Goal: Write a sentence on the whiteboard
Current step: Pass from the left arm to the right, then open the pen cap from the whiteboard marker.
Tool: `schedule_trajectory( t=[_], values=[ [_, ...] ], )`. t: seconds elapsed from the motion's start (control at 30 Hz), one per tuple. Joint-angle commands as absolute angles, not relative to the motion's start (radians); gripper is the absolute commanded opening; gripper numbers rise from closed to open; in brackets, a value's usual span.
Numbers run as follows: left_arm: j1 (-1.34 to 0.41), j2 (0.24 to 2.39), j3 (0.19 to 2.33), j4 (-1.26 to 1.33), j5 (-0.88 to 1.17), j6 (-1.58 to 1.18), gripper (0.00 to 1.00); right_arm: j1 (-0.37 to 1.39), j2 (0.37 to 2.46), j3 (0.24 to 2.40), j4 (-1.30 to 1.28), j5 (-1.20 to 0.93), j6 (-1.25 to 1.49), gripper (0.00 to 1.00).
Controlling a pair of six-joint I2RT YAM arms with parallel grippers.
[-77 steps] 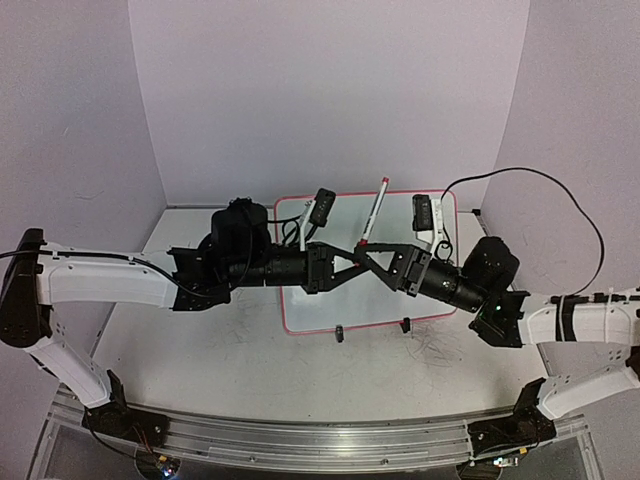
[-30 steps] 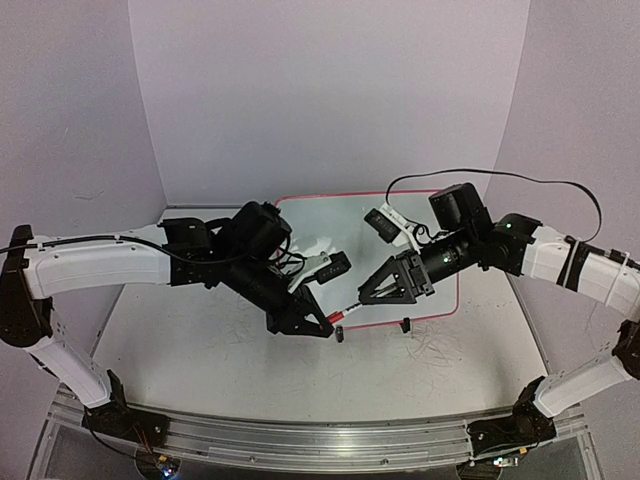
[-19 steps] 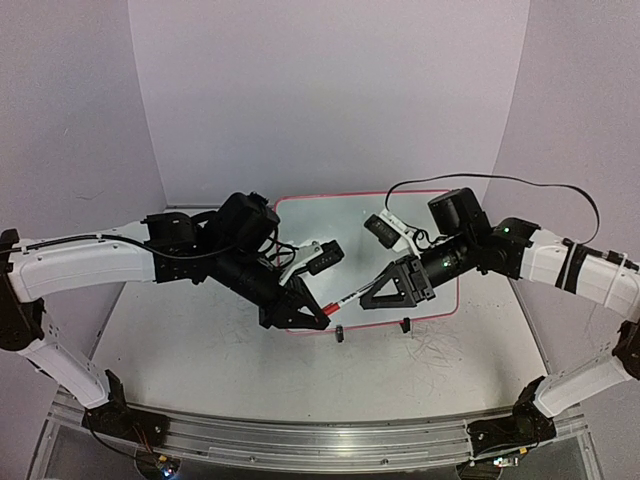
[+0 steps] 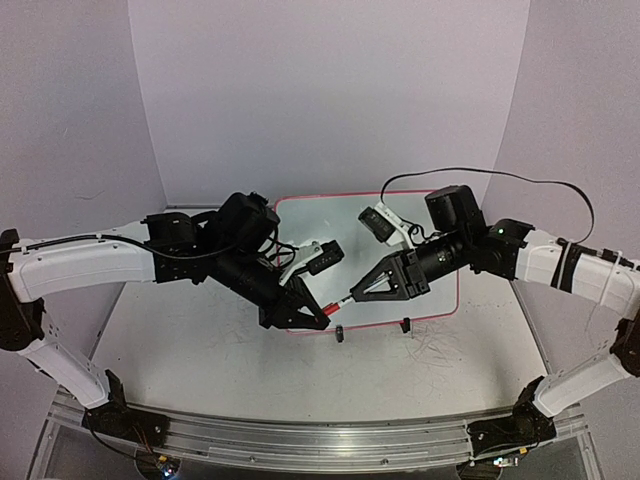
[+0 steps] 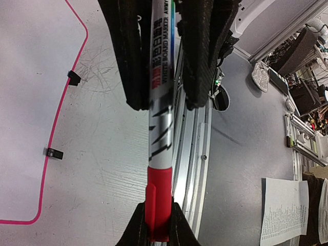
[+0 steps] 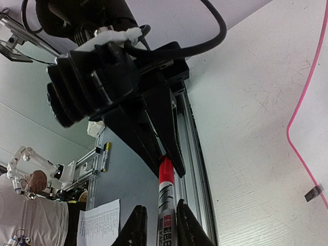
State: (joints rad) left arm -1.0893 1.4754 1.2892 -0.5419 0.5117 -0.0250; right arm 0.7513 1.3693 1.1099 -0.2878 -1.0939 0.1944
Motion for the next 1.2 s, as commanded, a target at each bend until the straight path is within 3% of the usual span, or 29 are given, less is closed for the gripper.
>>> schedule_trajectory(
  t=[0.0,0.13,0.27,0.4,0.5,0.6,1.0,1.17],
  values=[
    [-1.086,1.463,1.315,-0.538,0.498,-0.020,0.00,0.766,1.392,1.111,-0.218,-1.121,0.220,0.13],
    [-1.086,1.464,1.314,-0.538,0.493,-0.021,0.00,0.773,1.397,1.108,-0.217,-1.124,0.216,0.02],
    [-1.086,1.461,1.312,-0.538,0.486,-0.022,0.00,0.775,1.400,1.106,-0.220,-1.126,0.209,0.11],
    [-1.086,1.456,1.314,-0.538,0.477,-0.031,0.01,0.776,1.395,1.106,-0.219,-1.121,0.207,0.00],
    [-1.086,1.450,1.316,-0.538,0.464,-0.043,0.22,0.774,1.387,1.108,-0.218,-1.114,0.207,0.00],
    [-1.086,1.453,1.321,-0.536,0.470,-0.051,0.31,0.775,1.383,1.114,-0.218,-1.099,0.207,0.00],
    [-1.086,1.464,1.341,-0.513,0.498,-0.052,0.33,0.775,1.387,1.110,-0.218,-1.087,0.209,0.00],
    [-1.086,1.461,1.339,-0.495,0.500,-0.045,0.21,0.775,1.382,1.102,-0.216,-1.083,0.205,0.00]
  ],
)
